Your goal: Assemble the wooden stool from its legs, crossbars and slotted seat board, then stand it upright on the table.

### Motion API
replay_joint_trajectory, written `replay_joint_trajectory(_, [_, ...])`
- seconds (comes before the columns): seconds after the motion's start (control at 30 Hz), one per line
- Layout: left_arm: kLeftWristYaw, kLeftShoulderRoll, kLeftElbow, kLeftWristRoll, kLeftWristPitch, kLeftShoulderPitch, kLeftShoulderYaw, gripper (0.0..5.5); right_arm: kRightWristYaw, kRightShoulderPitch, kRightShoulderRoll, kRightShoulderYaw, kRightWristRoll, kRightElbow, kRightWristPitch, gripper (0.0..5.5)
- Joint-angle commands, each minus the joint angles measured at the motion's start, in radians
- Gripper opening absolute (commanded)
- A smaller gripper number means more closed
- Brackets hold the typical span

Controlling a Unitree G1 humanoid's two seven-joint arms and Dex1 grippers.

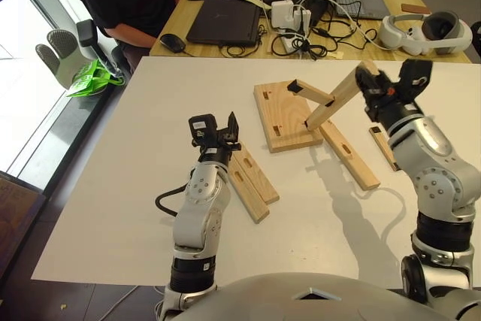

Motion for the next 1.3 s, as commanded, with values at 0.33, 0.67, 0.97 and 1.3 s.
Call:
replay_joint_trajectory(0.33, [-0.004, -0.047, 0.02, -0.012, 0.004, -0.011, -0.008, 2.59, 0.054, -0.348, -0.012, -0.144, -0.006, -0.049, -0.162, 2.16])
replay_joint_trajectory(0.67, [-0.004, -0.05, 0.027, -0.015, 0.007, -0.023, -0.007, 2.59, 0.075, -0.52, -0.094, -0.159, -0.132, 0.228, -0.177, 2.16])
replay_joint_trajectory(0.97, [-0.011, -0.046, 0.04, -0.016, 0.006, -0.038, -0.009, 2.59, 0.164, -0.303, -0.084, -0.056, -0.082, 0.193, 0.135, 2.16])
replay_joint_trajectory(1.3, [0.021, -0.005, -0.029, -0.024, 0.152, -0.086, 0.055, 2.59, 0.127, -0.51, 0.08, -0.298, 0.196, 0.05, -0.095, 2.16])
